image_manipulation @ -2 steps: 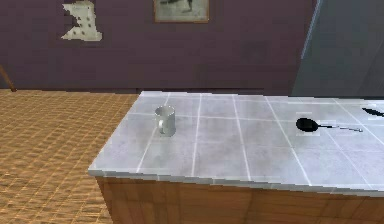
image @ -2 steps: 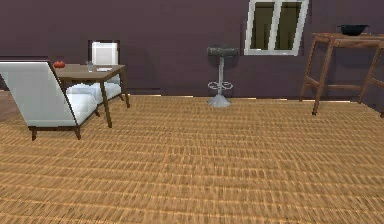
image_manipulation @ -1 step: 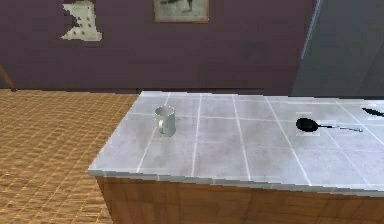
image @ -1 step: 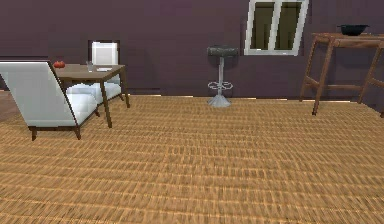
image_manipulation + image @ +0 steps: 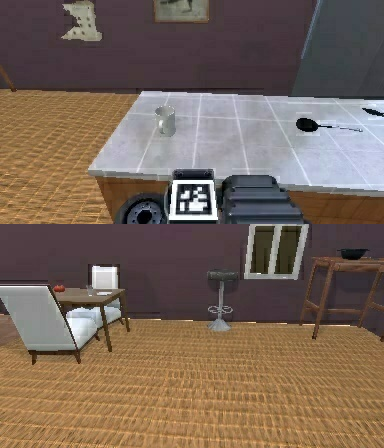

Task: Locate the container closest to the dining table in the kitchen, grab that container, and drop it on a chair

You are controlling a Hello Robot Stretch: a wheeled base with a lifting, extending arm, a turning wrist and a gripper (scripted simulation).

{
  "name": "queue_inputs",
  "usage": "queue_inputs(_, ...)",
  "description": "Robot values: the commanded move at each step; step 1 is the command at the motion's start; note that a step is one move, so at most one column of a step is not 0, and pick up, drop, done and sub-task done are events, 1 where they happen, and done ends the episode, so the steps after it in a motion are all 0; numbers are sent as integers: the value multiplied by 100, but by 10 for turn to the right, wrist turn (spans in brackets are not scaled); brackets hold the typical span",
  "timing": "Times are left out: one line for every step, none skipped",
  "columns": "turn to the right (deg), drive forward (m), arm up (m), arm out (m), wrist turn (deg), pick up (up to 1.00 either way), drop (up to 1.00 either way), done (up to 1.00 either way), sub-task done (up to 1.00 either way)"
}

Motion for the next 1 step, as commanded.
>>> queue_inputs(0, 0, 0, 30, 0, 0, 0, 0, 0)
